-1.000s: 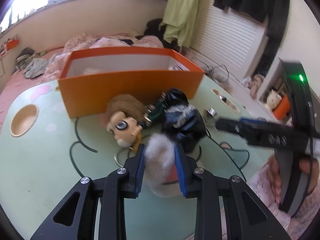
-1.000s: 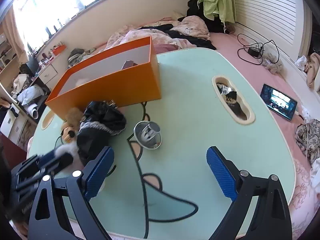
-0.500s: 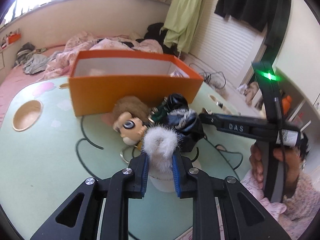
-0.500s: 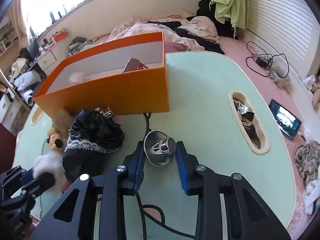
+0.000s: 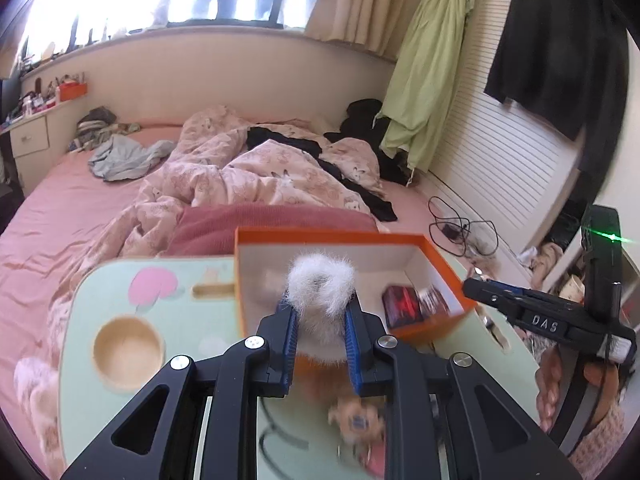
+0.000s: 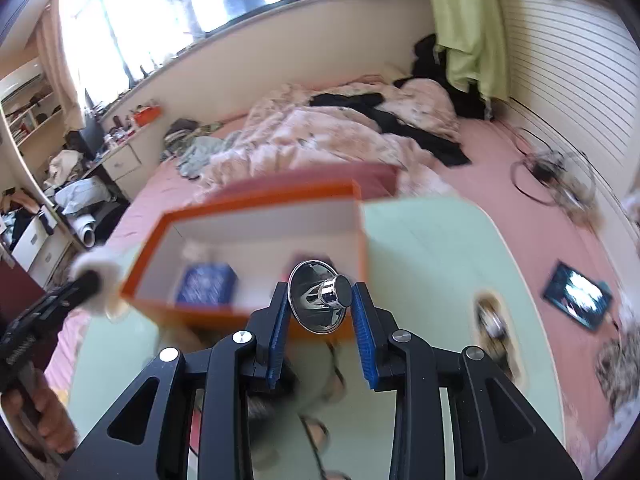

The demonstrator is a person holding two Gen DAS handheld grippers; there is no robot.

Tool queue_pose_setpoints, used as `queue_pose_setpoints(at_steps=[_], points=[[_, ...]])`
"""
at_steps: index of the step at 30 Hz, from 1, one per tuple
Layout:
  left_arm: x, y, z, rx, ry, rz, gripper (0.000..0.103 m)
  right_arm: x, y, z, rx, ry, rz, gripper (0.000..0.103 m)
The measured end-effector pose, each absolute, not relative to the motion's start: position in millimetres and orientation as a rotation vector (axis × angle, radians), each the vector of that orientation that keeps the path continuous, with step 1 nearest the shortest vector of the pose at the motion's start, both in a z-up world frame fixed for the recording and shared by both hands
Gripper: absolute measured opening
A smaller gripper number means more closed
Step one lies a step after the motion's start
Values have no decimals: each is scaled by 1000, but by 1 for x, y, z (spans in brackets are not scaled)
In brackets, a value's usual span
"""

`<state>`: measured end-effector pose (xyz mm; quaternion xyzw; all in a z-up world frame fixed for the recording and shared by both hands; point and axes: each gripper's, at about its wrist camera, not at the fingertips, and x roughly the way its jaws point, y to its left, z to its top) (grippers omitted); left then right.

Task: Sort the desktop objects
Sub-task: 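Drop the pompom and silver piece into the orange box, opening both grippers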

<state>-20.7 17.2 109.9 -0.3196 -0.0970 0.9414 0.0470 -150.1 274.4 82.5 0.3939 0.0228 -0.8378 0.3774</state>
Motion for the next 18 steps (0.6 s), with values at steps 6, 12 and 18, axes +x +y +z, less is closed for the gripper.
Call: queue_pose_setpoints(at_steps=[6,12,18], points=[[-53,22,93,-1082,-250,2962,64,-174,218,69,1096,112,-2138,32],[-13,21,91,-985,-307,2943,80,-165,238,62,1108,21,-2143,58],[36,32,70,-1082,-285,2861,91,-122,275,68,1091,-41,-2095,65]])
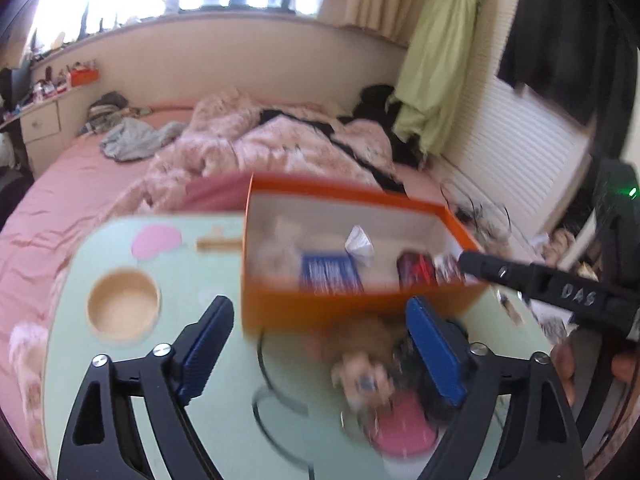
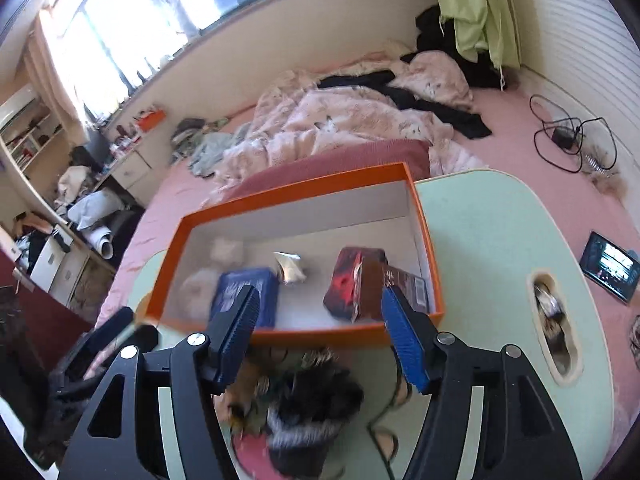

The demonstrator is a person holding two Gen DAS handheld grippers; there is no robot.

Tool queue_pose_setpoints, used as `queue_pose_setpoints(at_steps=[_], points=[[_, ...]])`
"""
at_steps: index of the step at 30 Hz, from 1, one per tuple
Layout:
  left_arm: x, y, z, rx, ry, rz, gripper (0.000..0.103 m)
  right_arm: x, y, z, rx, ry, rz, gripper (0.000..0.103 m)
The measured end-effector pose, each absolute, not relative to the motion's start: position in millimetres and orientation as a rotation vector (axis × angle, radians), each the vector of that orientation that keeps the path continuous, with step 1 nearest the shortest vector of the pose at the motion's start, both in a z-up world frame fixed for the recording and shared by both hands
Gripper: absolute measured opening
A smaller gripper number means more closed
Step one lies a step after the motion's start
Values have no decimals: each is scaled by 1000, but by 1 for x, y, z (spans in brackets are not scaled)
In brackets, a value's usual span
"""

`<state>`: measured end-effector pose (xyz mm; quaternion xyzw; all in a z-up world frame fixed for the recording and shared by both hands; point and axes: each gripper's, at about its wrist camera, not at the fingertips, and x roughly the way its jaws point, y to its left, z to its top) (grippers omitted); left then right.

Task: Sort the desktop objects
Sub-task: 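Drop the pompom and silver piece into the orange box, opening both grippers, then grasp the doll keychain with the left gripper while the right grasps the black lace pouch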

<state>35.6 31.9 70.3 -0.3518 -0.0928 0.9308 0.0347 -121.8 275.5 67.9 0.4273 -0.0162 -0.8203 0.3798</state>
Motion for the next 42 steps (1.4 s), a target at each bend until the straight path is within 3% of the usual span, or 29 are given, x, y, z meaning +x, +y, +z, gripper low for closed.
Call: queue_pose_setpoints(at_steps=[10,12,18,35,37,39,42], points=[[80,54,25,-1236,-224,2808,97,-54,304,33,1115,169,-2127,65],[82,55,15,-1237,-230,2832,103,-54,307,24,1154,160,-2114,66],[81,77,4,-1307,11,2881,103,-71,320,4,1273,7,-2040,81],[75,79,9,-1312,36,2884,103,-60,290,28,1159,-1,-1963,81],[76,77,10,-1302,18,2885,103,-59,278,23,1191,27,-1932,77],[78,71,12,-1282,-28,2887,103,-60,270,13,1240,65,-1921,42],[82,62,15,-1240,-136,2899,103,-60,279,9,1237,-9,-1895,35]])
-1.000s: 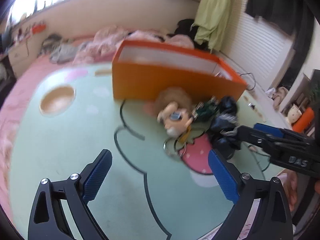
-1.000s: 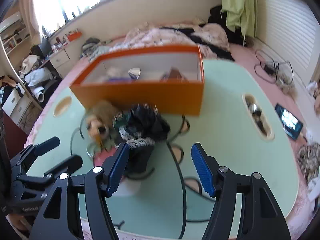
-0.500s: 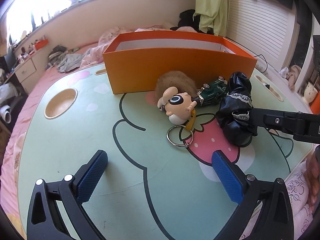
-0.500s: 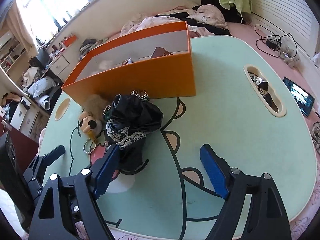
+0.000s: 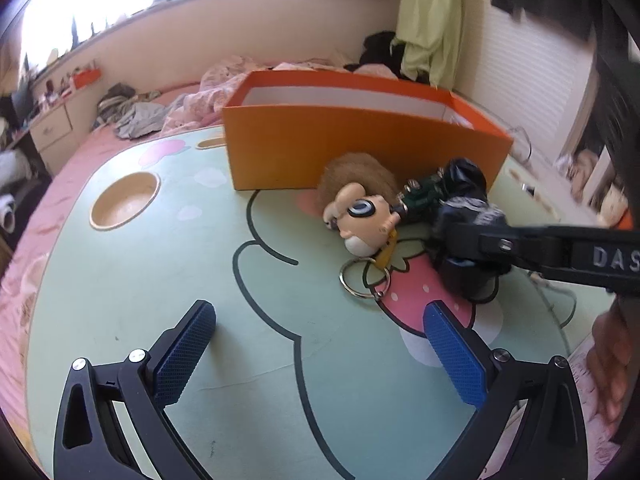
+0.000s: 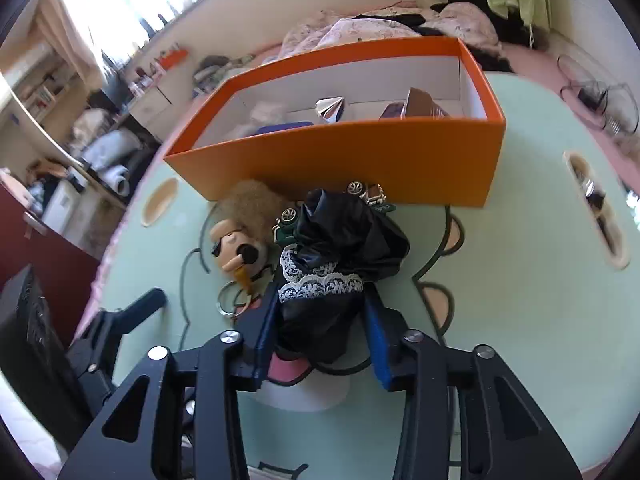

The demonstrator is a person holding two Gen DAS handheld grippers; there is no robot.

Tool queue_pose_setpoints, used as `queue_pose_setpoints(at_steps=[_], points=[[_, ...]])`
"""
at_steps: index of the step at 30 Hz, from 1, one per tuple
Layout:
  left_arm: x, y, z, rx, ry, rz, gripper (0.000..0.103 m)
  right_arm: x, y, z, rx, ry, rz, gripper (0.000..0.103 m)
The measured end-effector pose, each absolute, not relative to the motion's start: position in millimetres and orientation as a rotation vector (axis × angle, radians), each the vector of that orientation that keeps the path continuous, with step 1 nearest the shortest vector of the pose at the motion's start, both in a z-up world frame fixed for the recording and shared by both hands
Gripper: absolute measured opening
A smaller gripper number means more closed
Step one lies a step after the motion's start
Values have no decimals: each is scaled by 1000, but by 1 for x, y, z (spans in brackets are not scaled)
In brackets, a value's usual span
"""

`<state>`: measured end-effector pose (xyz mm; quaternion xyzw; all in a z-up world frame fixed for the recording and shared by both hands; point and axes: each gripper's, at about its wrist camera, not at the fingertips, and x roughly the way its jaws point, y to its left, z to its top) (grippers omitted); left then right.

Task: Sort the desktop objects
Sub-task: 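Grasp the doll keychain with the left gripper while the right grasps the black lace pouch, then carry the keychain and lace pouch into the orange box and open both grippers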

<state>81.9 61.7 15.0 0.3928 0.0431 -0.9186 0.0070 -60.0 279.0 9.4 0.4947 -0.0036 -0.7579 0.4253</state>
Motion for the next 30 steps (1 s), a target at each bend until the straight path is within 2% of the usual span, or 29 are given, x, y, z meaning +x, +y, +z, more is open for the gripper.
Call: queue_pose_setpoints(at_steps=[4,9,10,12,15,17,21,26,28,30], points=[[83,55,20,1191,198,-2890,101,-54,306,17,1168,-67,-1988,34],[76,67,35,1097,113,-2940,93,-54,336,19,1156,-140,-2103,34],[71,71,38,1094,101,-2951,89,-55,338,18,1161,-148,-2100,34],[60,73,40,1123,113,-2958,73,-57,338,14,1181,-155,-2088,34],[39,75,39,1208,163,-2968,55,-57,333,10,1205,-136,-2068,34],[28,75,35,1261,193,-2970,48,-58,335,11,1206,-133,-2065,34],[24,72,29,1304,231,-2967,42,-61,338,9,1220,-152,-2059,34],[44,72,26,1312,206,-2994,42,-61,338,8,1230,-161,-2055,34],[54,71,25,1335,209,-3000,37,-61,340,8,1229,-160,-2056,34],[65,70,25,1352,231,-3014,37,-61,340,8,1229,-161,-2058,34]])
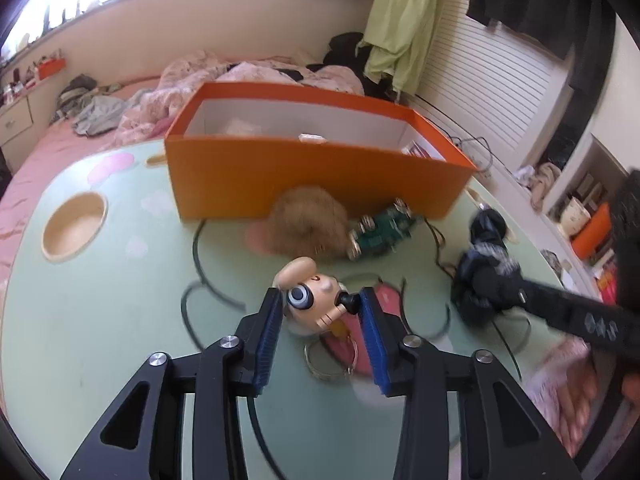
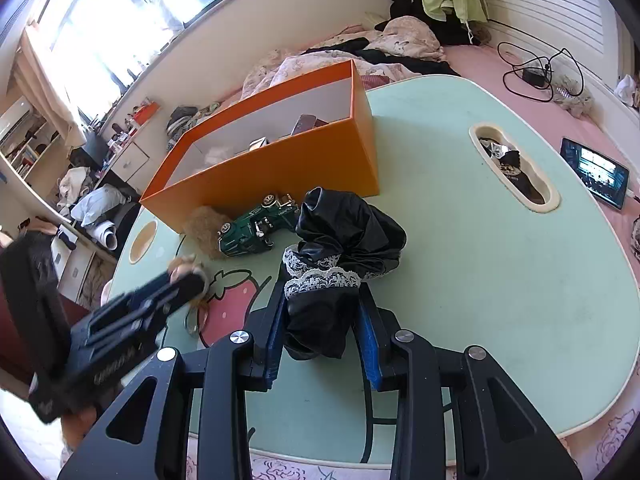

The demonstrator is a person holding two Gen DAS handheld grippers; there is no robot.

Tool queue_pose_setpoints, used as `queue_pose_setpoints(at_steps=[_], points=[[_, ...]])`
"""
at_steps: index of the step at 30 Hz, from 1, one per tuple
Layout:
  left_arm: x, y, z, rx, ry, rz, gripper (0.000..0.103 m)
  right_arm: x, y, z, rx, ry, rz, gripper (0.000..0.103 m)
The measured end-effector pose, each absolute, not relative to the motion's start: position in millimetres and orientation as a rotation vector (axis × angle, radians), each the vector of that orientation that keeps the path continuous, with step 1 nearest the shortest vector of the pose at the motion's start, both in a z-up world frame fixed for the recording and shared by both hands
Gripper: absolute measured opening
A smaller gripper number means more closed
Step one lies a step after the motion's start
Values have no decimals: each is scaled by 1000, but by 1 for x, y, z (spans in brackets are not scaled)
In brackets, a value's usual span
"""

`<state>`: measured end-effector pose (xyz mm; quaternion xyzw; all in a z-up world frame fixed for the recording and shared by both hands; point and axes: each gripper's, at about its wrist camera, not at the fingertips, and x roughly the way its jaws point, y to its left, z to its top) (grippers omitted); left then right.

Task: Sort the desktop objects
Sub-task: 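Carry the keychain and lace pouch into the orange box and open both grippers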

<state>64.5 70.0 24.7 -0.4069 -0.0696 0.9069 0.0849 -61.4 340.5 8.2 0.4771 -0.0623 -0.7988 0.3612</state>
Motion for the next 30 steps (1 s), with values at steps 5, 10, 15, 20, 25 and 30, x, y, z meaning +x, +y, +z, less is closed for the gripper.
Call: queue_pose_setpoints(at_steps=[5,10,15,20,25,30], points=[[68,69,20,-1238,-209,2728,63,-60,339,9,1232,-157,-2057,34],[59,70,19,-1252,-232,2730,63,-60,339,9,1235,-156,-2054,34],[50,80,19,-1261,-155,2737,53,-59,337,9,1242,-159,-2050,34],[53,80,19,-1236,-145,2716,39,-57,336,8,1246,-167,-2049,34],[60,73,31,-1182,-179,2724,39,-56,334,10,1238,-153,-2052,34],[57,63,65,-1075,-200,2762,39,-53,323,25,1170,-83,-2056,34]])
